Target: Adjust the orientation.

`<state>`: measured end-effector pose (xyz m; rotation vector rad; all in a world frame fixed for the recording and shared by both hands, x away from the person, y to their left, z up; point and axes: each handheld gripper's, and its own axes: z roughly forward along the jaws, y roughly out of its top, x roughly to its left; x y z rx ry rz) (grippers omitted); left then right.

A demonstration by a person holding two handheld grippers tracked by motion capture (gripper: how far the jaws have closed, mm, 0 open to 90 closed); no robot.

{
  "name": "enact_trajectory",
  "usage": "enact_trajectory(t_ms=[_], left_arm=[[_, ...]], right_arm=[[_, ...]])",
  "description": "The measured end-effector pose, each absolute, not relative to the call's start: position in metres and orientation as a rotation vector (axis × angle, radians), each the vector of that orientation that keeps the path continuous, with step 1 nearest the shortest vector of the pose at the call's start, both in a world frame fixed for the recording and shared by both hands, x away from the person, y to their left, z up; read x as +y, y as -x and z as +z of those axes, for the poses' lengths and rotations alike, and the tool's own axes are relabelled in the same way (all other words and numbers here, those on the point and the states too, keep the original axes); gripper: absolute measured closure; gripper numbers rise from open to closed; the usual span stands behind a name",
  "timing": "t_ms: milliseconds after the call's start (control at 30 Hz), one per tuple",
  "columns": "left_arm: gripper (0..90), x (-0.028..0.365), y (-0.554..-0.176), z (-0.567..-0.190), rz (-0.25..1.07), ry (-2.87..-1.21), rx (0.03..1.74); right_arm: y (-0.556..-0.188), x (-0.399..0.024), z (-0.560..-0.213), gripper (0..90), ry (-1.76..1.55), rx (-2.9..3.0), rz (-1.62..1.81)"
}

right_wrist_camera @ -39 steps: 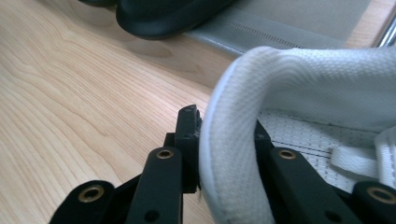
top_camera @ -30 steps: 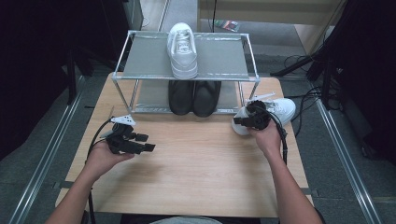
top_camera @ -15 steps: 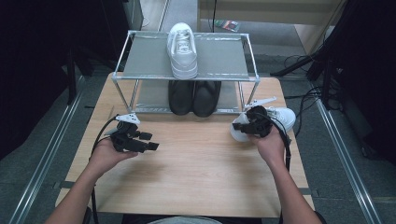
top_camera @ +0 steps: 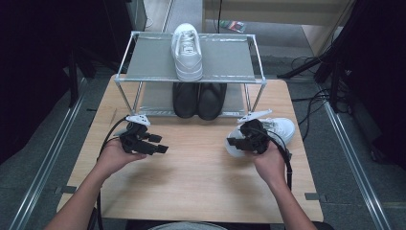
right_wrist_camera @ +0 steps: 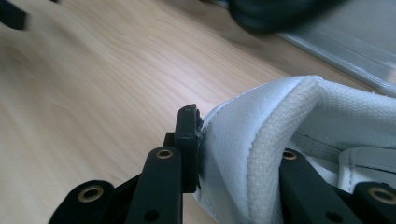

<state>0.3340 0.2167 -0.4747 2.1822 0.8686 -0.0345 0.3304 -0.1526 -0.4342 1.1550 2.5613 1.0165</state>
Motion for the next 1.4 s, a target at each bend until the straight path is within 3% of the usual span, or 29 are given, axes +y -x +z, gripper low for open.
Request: enact_trajectory(t_ms=[667,1067,1233,1400], left_arm=[[40.5,0.215,-0.334,-0.475,-0.04,-2.183,0.855],[46.2,0.206,-0.33,-0.476,-0.041,-2.193,0.775],[48.5,0.204,-0.33,-0.475,-0.043,-2.197,0.782],[59.9,0.202,-0.329,-0.473,-0.025,-2.178,0.759]], right_arm=[[-0.293,-0.062,-0.468,76.0,-1.092,2.771,1.061],[-0.286,-0.05,-0.494,72.8,-1.049,2.802,1.118],[-0.287,-0.058,-0.488,64.8,-1.032,2.787,1.197],[-0.281,-0.072,-0.47,62.4,-0.977,2.743,1.264]])
